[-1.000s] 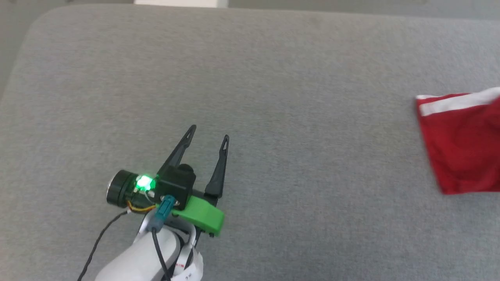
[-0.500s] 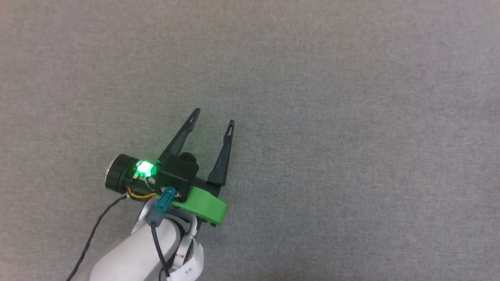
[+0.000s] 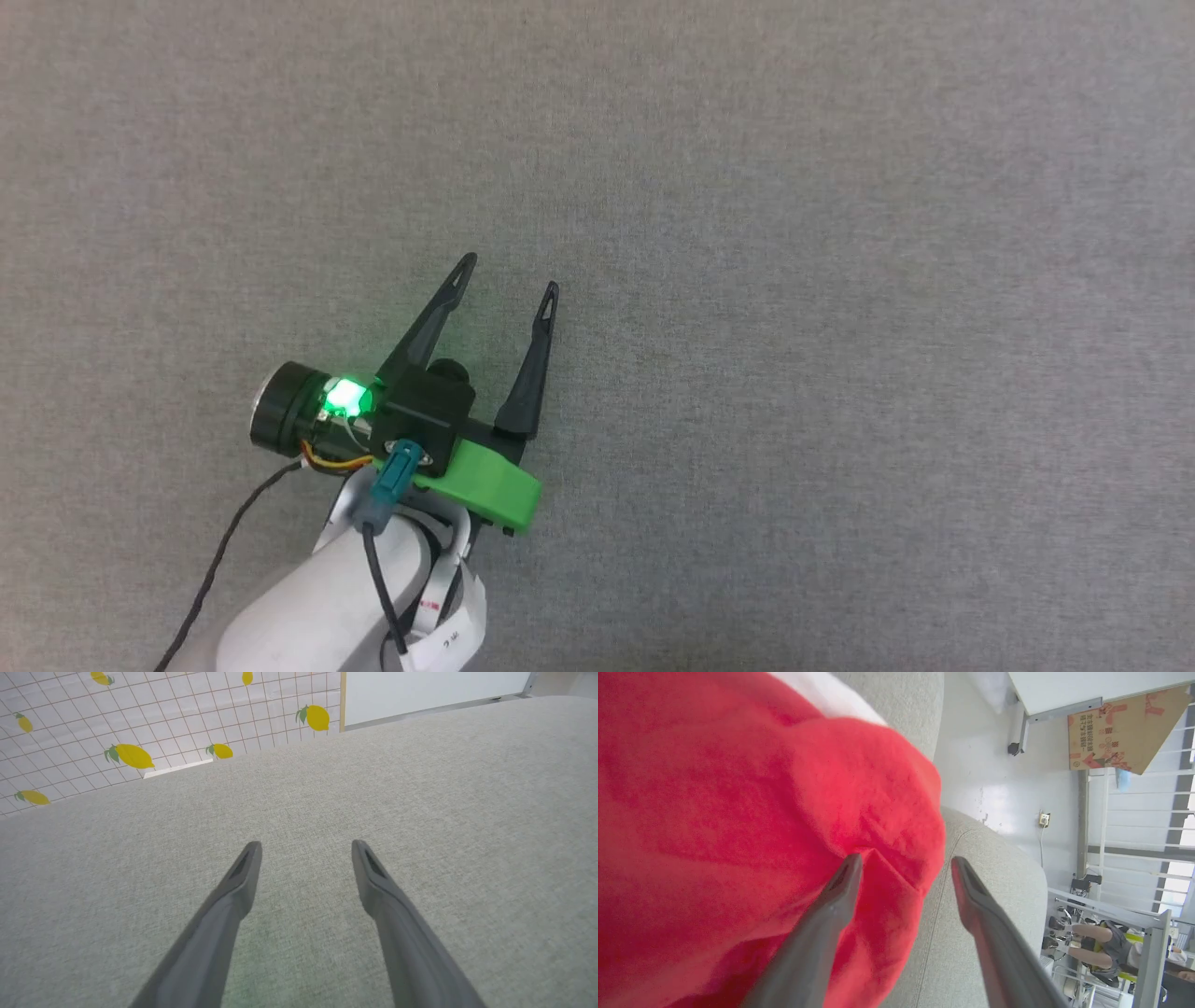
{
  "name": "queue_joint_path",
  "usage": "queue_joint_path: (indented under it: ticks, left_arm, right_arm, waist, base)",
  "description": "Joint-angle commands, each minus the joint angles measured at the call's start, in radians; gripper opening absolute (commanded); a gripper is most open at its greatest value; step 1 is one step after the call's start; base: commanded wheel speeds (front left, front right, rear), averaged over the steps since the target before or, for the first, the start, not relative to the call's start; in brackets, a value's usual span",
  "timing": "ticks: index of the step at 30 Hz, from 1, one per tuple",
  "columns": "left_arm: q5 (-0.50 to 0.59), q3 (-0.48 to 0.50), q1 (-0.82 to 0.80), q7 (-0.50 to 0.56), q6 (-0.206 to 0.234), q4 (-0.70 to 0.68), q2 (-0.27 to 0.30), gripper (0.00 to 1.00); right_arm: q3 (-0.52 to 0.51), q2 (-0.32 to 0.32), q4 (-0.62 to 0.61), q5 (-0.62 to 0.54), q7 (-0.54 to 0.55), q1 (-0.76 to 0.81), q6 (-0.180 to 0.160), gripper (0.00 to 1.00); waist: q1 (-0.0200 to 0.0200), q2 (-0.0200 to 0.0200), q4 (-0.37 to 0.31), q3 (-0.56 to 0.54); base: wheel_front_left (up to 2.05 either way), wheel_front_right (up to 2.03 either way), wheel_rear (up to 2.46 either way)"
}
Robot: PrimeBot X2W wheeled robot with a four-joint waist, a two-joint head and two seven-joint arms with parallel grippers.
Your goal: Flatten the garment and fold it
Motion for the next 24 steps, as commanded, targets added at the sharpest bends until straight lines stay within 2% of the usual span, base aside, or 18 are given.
queue_joint_path:
  ticks: [1,6,13,19,24]
  left_arm:
    - [-0.001,0.0,-0.009,-0.008,-0.005,0.012,-0.006,1.0]
    - [-0.024,0.006,0.014,-0.022,-0.008,0.056,-0.017,1.0]
    - [-0.069,0.051,0.051,-0.038,-0.009,0.079,0.012,1.0]
    - [-0.097,0.083,0.072,-0.025,0.004,0.079,0.052,1.0]
    - [-0.129,0.094,0.113,-0.013,0.007,0.067,0.074,1.0]
  right_arm:
    - [0.005,0.0,-0.008,-0.015,-0.018,-0.027,-0.002,1.0]
    - [0.03,0.049,-0.043,-0.011,-0.075,-0.094,-0.002,1.0]
    - [0.055,0.192,-0.122,0.053,-0.234,-0.212,-0.002,1.0]
    - [0.076,0.298,-0.199,0.1,-0.339,-0.222,-0.002,1.0]
    - [0.015,0.414,-0.265,0.121,-0.41,-0.162,-0.002,1.0]
  waist:
    - [-0.0001,-0.0001,-0.006,-0.042]
    - [-0.0001,-0.0001,-0.019,-0.152]
    - [-0.0001,-0.0001,-0.03,-0.311]
    - [-0.0001,-0.0001,-0.026,-0.398]
    - [-0.0001,-0.0001,-0.018,-0.446]
  base:
    - [0.0,0.0,0.0]
    - [0.0,0.0,0.0]
    - [0.0,0.0,0.0]
    - [0.0,0.0,0.0]
    - [0.0,0.0,0.0]
